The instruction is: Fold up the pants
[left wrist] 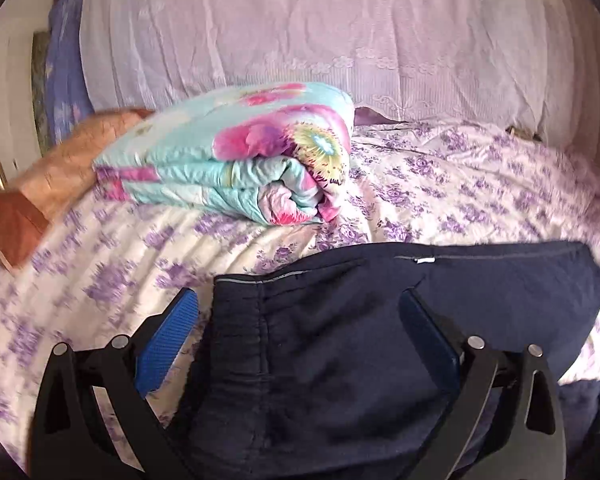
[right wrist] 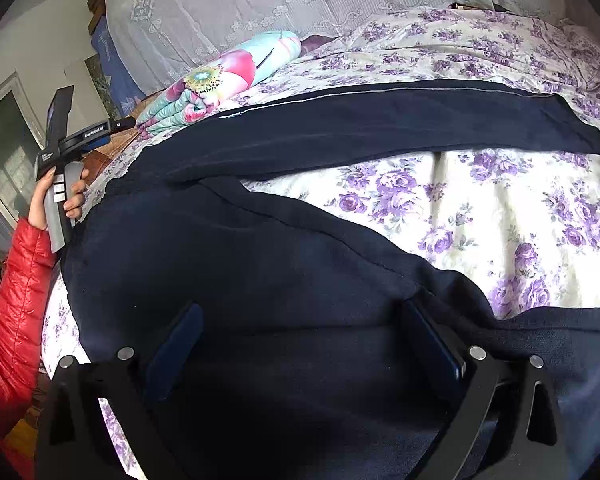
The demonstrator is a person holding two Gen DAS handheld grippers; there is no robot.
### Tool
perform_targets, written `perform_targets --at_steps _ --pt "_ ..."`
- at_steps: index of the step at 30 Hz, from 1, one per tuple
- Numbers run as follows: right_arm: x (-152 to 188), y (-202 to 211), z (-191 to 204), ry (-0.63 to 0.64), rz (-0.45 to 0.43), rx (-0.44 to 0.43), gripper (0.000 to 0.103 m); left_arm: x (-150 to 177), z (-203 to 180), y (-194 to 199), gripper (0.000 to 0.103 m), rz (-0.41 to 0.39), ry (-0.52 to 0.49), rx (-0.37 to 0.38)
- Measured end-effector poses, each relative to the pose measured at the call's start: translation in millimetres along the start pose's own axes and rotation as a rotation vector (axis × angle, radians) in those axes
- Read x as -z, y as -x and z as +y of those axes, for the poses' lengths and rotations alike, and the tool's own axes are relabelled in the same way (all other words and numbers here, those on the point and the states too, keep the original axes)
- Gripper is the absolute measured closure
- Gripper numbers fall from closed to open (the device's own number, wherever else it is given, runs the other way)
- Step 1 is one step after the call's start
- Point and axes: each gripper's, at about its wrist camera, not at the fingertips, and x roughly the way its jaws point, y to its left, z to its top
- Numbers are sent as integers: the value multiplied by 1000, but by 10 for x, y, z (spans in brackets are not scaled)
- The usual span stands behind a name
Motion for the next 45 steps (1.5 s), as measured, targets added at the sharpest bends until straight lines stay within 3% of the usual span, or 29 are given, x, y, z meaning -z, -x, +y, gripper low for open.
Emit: perform_targets --at_steps 4,6,11,14,16,18,19,21,23,26,30,35,37,38,39,40,43,45 --pt "-4 -2 -16 -9 -3 -9 3 84 720 -425 5 74 379 252" --pt "-7 -6 -22 -14 -4 -12 3 195 888 -580 6 121 466 317" --pt "-13 -7 -24 -22 -7 -17 3 156 832 -681 6 158 379 422" --pt "-18 -2 -37 -23 -8 -20 3 132 730 -751 7 184 321 415" --pt "-16 -1 -34 -23 -7 -20 3 140 698 -809 17 202 303 384" --pt "-17 -1 -36 -24 -8 -19 3 153 724 -838 43 204 320 344" --pt "-14 -2 -28 -25 -8 -16 3 149 762 -860 50 200 337 338" --pt "-13 -7 3 -17 -4 -1 3 157 887 -856 72 190 389 348" --pt "-12 -30 63 10 8 36 3 167 994 -852 78 183 437 377" --pt "-9 -82 157 65 29 106 3 192 1052 -887 77 206 482 391" --pt "3 -100 185 81 36 130 3 228 1151 -949 62 225 559 463" --pt "4 -75 153 63 30 107 3 189 1068 -970 54 240 485 424" --pt "5 -73 149 64 30 108 3 154 1006 -949 54 247 412 386" --pt "4 -73 149 63 30 107 3 143 993 -939 47 242 379 336" --pt "5 -69 144 62 29 105 3 131 1002 -931 31 235 349 207" --pt "5 -70 146 61 29 104 3 130 1027 -908 30 216 345 149" --pt "-4 -71 132 59 29 99 3 137 1075 -957 28 251 381 281" --pt "-8 -70 122 56 28 94 3 123 1027 -995 29 260 361 289"
